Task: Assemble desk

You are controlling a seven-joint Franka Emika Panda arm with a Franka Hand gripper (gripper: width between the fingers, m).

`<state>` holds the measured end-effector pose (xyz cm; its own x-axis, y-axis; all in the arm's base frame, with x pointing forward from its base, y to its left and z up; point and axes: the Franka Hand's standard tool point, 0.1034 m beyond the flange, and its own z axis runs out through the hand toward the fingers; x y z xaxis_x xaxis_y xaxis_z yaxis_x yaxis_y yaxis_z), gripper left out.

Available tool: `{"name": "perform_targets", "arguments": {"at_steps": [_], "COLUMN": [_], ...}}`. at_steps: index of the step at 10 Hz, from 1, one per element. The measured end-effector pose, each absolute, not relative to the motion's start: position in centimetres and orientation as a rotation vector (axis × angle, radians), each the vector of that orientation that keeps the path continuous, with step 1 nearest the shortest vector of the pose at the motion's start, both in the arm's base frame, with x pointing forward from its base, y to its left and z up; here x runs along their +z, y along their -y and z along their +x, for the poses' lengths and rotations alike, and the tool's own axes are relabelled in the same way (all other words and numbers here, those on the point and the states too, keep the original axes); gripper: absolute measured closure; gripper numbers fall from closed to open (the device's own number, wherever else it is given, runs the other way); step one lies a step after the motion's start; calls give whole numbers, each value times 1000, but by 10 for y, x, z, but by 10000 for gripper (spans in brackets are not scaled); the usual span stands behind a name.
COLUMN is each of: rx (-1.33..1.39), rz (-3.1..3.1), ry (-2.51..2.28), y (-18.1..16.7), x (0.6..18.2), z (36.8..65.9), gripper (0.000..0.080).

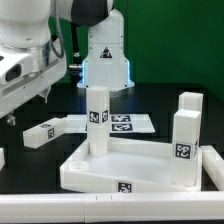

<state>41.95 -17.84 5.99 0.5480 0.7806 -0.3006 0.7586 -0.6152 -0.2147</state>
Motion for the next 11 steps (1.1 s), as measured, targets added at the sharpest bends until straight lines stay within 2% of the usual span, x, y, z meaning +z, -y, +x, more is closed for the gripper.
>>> {"name": "perform_targets", "arguments": {"at_steps": [2,4,6,11], "rx": [590,632,694,703], "rz": [-2806,-2997,-3067,-3082], "ry": [1179,703,203,51], "y": [178,178,166,166], "x": [59,56,52,47], "z": [420,438,437,439], "gripper": [151,151,151,151]}}
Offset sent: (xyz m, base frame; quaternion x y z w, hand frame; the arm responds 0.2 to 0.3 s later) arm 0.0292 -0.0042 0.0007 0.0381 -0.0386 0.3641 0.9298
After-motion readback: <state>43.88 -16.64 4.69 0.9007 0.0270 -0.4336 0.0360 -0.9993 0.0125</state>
